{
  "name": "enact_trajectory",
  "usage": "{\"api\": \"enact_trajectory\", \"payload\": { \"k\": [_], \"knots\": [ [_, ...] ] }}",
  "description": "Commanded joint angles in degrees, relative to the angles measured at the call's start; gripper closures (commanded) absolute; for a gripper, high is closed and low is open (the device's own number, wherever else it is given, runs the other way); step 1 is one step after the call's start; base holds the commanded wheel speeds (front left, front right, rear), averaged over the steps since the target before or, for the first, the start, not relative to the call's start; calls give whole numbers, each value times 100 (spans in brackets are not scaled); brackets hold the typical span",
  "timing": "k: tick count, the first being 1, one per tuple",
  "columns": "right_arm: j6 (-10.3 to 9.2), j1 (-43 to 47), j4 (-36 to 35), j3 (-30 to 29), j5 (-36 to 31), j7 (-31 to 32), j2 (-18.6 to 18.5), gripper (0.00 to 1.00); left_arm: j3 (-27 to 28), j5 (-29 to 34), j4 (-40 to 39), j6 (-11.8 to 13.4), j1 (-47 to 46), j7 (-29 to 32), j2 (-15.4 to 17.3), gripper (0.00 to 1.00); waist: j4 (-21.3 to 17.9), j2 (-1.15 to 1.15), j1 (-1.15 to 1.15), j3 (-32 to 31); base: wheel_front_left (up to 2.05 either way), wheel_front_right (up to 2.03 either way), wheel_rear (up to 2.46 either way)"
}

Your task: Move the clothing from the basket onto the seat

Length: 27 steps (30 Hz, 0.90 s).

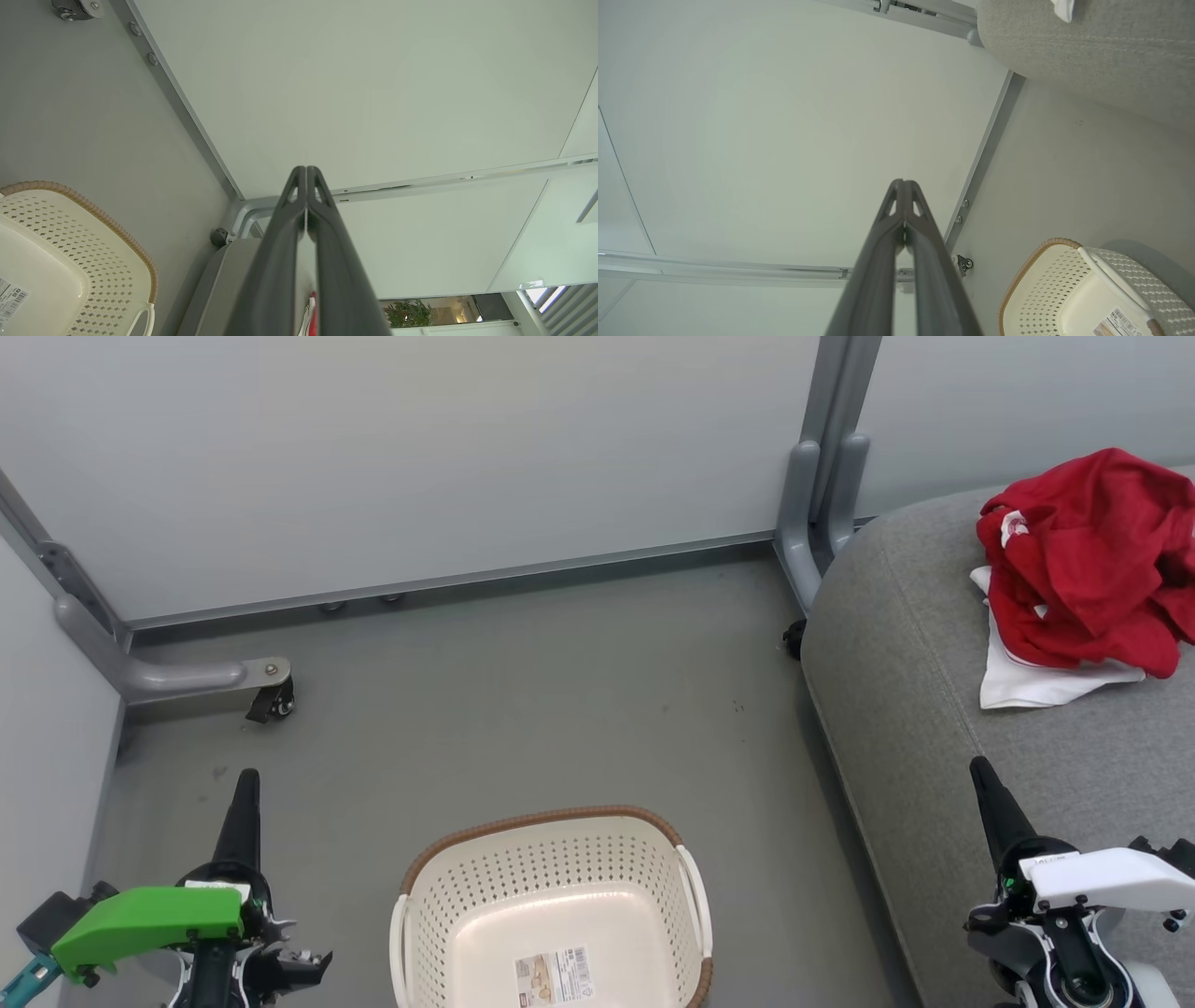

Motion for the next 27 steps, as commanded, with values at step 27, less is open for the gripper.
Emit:
{"api": "enact_trajectory", "payload": {
  "k": [27],
  "knots": [
    [-6, -163, 66, -68, 1015, 262, -50, 100, 136, -956, -63, -39, -145, 270, -30, 100, -112, 45, 0, 6, 0, 0, 0]
  ]
}}
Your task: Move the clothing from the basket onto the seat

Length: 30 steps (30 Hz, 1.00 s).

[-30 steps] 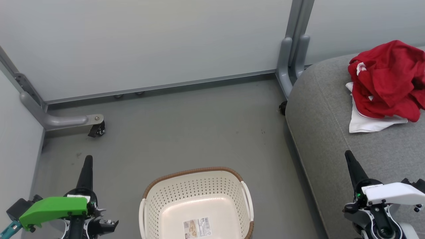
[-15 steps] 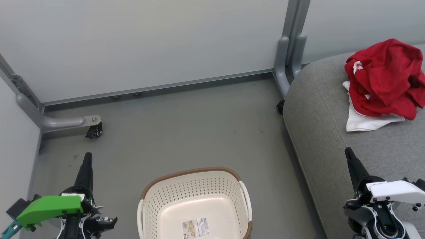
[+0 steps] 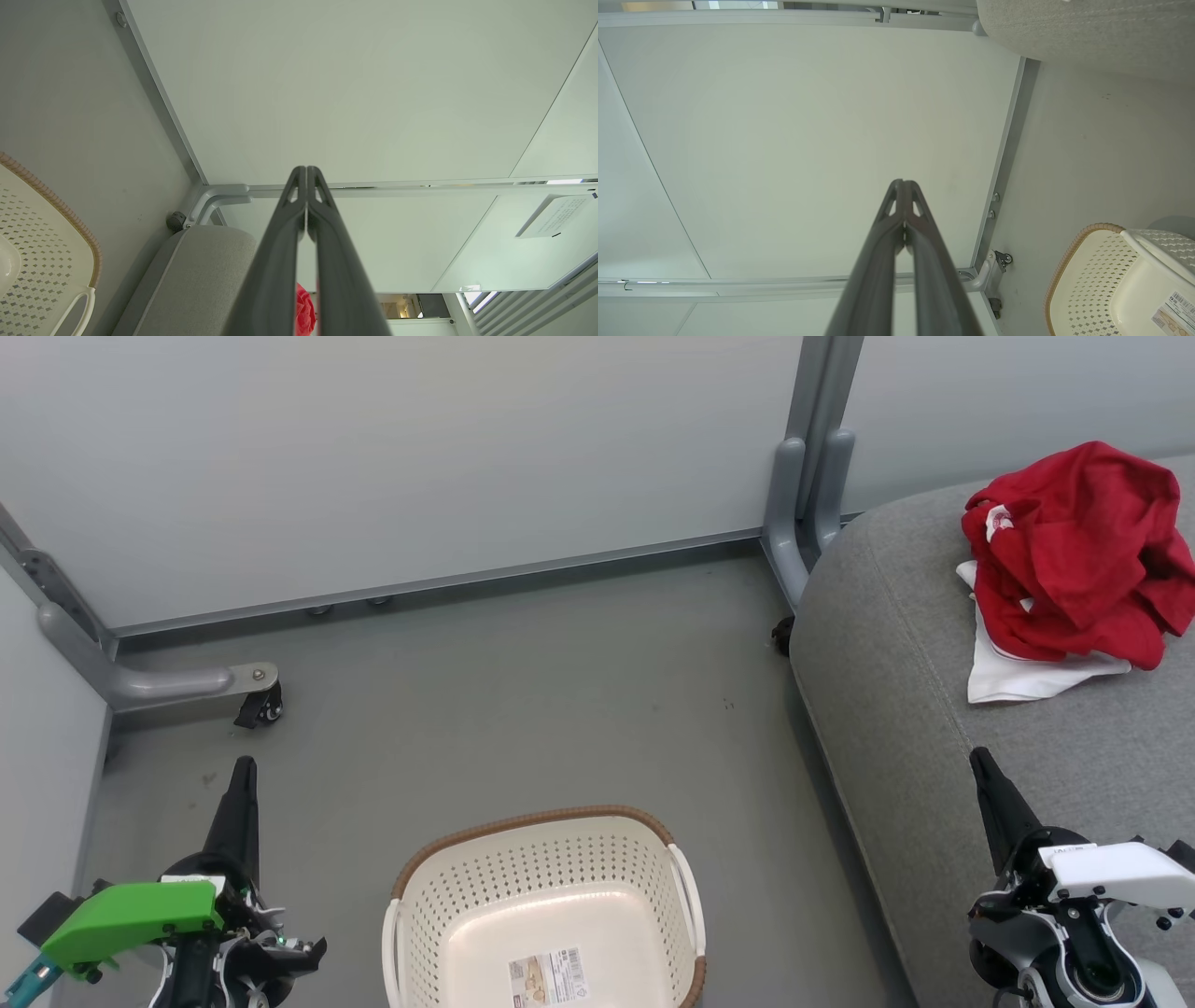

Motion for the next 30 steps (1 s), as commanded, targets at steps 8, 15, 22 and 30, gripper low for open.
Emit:
{"api": "enact_trajectory", "payload": {
  "k": [8, 15, 22, 30],
  "knots": [
    [-6, -56, 7, -10, 27, 10, -36, 100, 16, -14, -8, -25, -63, 20, 0, 100, 0, 45, 0, 0, 0, 0, 0],
    [-6, -56, 7, -7, 29, 8, -37, 100, 16, -14, -8, -25, -63, 20, 0, 100, 0, 45, 0, 0, 0, 0, 0],
    [-5, -56, 7, -4, 32, 5, -39, 100, 16, -14, -8, -25, -63, 19, 0, 100, 0, 45, 0, 0, 0, 0, 0],
    [-6, -55, 7, -1, 35, 2, -41, 100, 16, -14, -8, -25, -63, 20, 0, 100, 0, 45, 0, 0, 0, 0, 0]
  ]
}}
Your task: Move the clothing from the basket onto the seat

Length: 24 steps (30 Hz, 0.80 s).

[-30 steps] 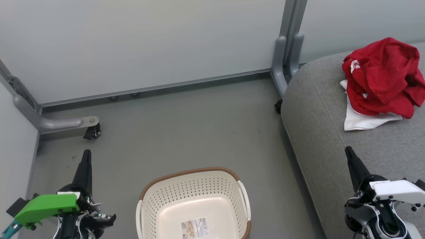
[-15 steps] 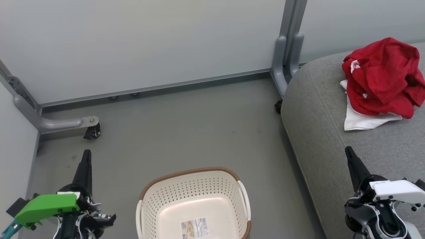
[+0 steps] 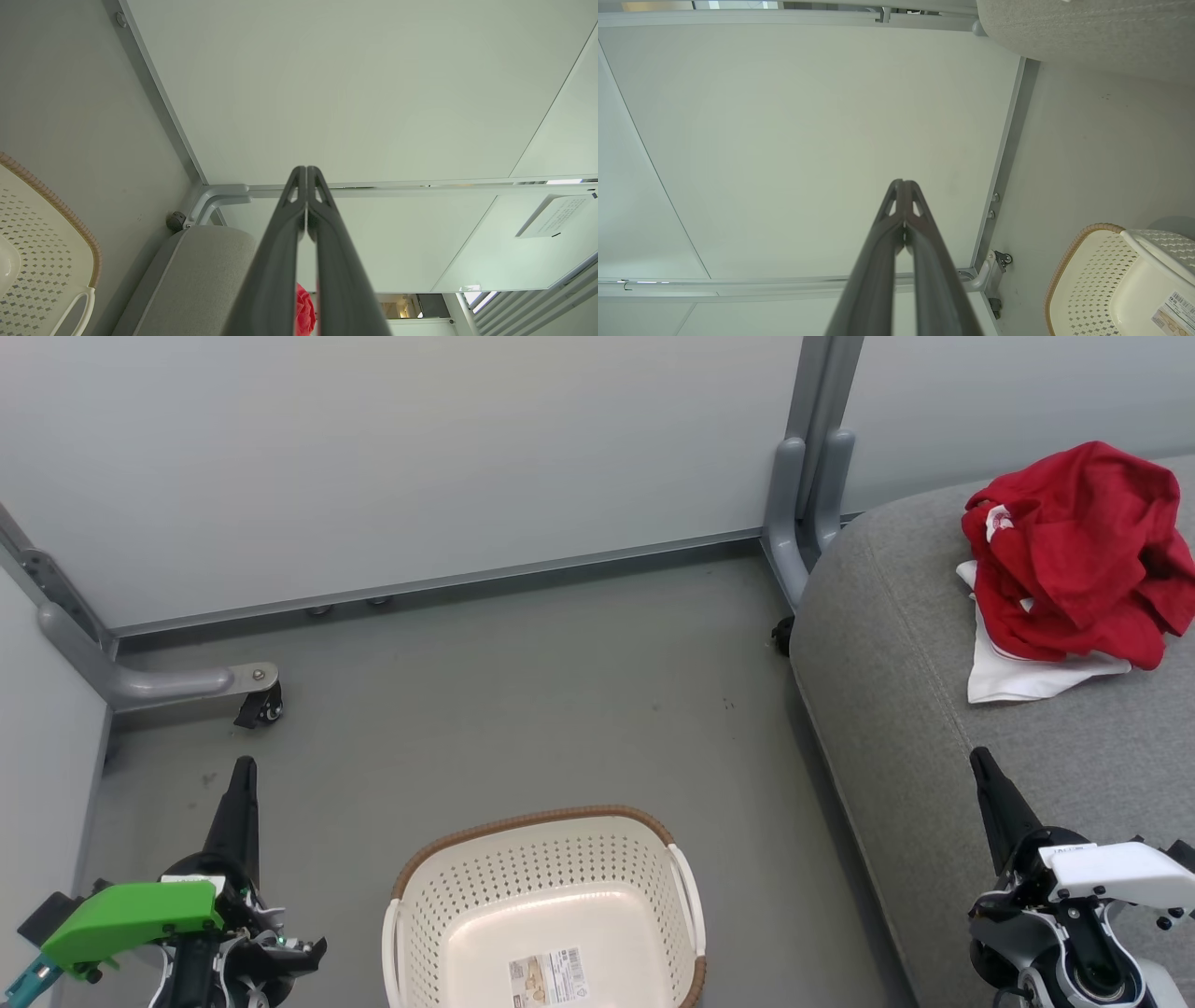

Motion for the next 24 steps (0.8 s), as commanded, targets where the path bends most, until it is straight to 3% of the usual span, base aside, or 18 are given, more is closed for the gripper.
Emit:
{"api": "enact_trajectory", "payload": {
  "k": [1, 24],
  "knots": [
    [-6, -54, 7, -3, 34, 2, -37, 100, 16, -13, -8, -23, -63, 19, 0, 100, 0, 45, 0, 0, 0, 0, 0],
    [-6, -53, 5, 5, 38, -6, -41, 100, 16, -12, -8, -23, -62, 19, 1, 100, 0, 45, 0, 0, 0, 0, 0]
  ]
}}
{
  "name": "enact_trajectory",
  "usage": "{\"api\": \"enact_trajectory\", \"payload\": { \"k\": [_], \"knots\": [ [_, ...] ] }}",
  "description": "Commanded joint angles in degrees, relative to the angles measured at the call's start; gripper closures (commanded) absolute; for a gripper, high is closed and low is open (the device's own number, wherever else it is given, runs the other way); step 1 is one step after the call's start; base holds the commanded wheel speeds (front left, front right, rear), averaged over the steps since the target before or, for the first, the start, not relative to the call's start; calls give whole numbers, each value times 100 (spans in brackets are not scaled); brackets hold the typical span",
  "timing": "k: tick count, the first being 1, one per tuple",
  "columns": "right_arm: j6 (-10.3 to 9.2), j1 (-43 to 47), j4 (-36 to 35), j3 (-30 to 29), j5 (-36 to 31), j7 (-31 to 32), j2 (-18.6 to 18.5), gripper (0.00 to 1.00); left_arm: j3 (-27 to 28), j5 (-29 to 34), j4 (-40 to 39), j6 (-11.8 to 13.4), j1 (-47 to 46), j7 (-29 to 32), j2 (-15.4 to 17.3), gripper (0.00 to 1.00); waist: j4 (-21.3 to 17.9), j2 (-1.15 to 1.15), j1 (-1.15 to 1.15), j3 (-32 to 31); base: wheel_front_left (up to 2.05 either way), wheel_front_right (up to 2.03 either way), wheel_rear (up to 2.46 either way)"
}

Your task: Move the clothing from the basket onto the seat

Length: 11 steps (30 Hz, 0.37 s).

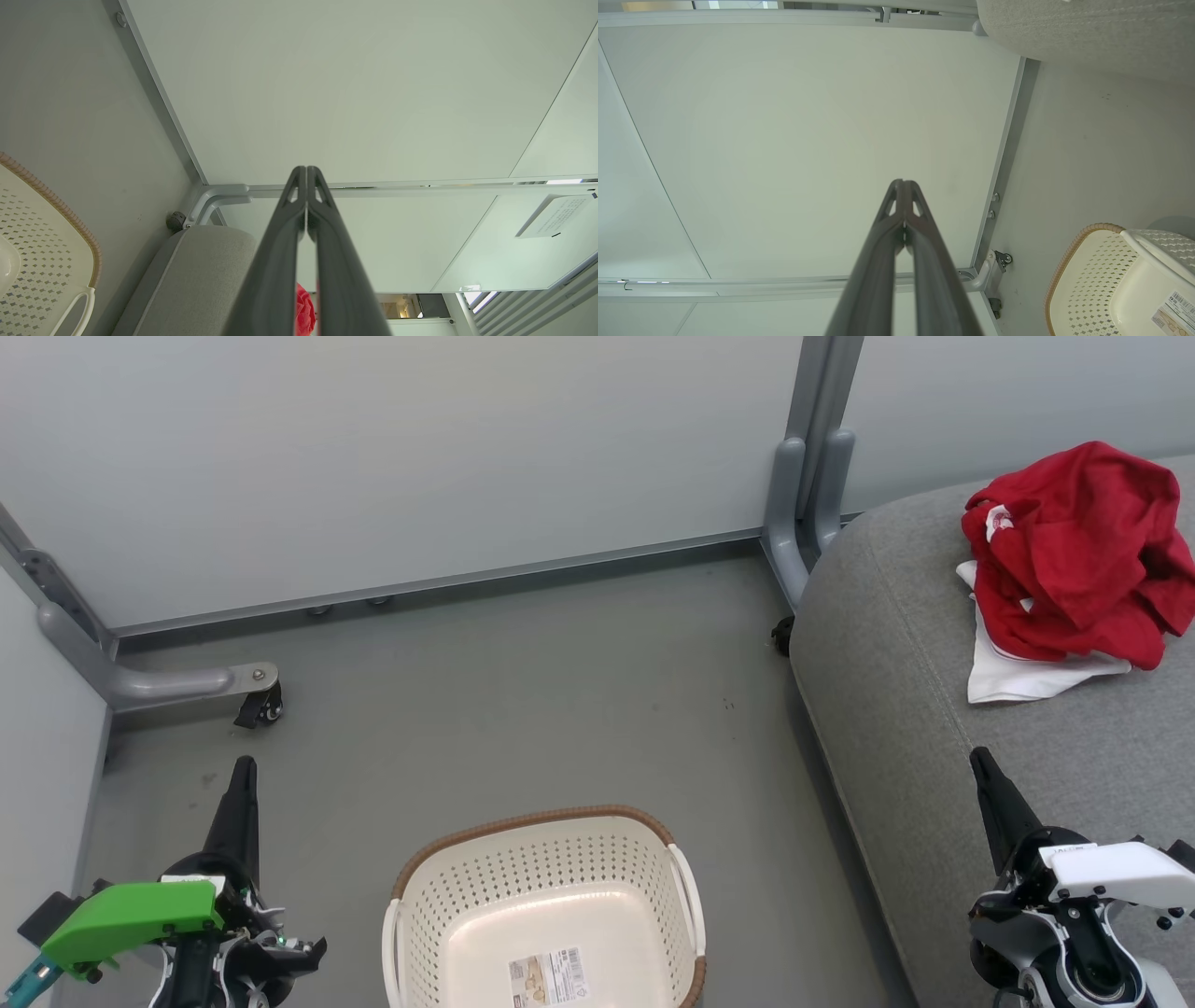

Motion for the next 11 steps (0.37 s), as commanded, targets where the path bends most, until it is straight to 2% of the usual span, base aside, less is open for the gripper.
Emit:
{"api": "enact_trajectory", "payload": {
  "k": [1, 11],
  "knots": [
    [-6, -53, 4, 0, 31, -5, -35, 100, 15, -11, -8, -23, -62, 19, 2, 100, 0, 45, 0, 0, 0, 0, 0],
    [-6, -52, 4, 4, 34, -10, -35, 100, 15, -11, -8, -23, -62, 19, 2, 100, 0, 45, 0, 0, 0, 0, 0]
  ]
}}
